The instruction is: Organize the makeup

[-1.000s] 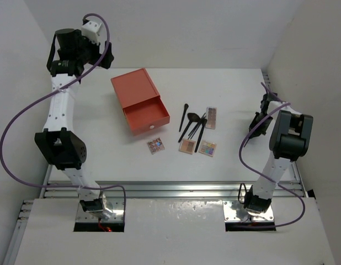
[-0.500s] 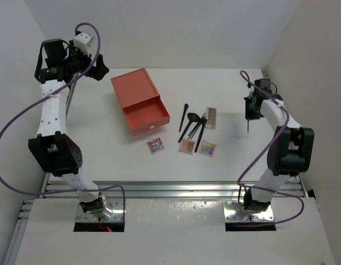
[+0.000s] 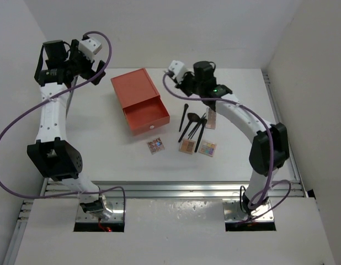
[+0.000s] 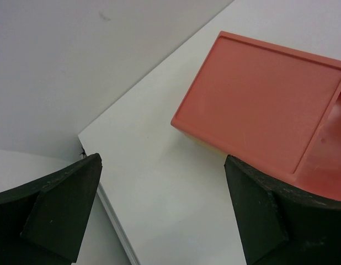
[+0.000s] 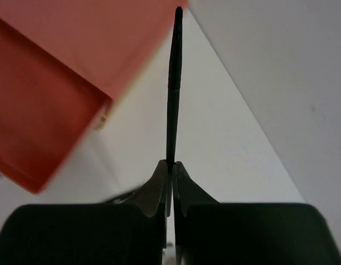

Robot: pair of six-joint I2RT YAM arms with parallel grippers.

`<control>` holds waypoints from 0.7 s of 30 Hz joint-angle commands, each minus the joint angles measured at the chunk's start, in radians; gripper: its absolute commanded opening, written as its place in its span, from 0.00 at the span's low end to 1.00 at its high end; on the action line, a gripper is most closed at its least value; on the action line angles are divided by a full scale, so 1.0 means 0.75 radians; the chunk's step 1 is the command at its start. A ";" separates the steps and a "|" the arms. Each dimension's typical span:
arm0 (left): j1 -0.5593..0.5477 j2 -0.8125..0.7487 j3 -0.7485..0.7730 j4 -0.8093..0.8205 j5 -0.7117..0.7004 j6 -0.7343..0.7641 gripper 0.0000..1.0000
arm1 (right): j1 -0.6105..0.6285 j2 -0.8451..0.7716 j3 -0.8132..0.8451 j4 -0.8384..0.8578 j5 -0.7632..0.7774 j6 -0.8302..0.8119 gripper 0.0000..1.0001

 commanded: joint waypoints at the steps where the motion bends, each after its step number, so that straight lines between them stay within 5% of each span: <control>1: 0.010 -0.080 -0.034 0.007 0.009 0.035 1.00 | 0.132 0.102 0.061 0.174 -0.148 -0.212 0.00; 14: 0.010 -0.092 -0.073 0.007 0.009 -0.005 1.00 | 0.318 0.321 0.221 0.054 -0.277 -0.341 0.00; 21: 0.010 -0.080 -0.085 0.007 0.038 -0.005 1.00 | 0.320 0.305 0.198 0.056 -0.246 -0.306 0.43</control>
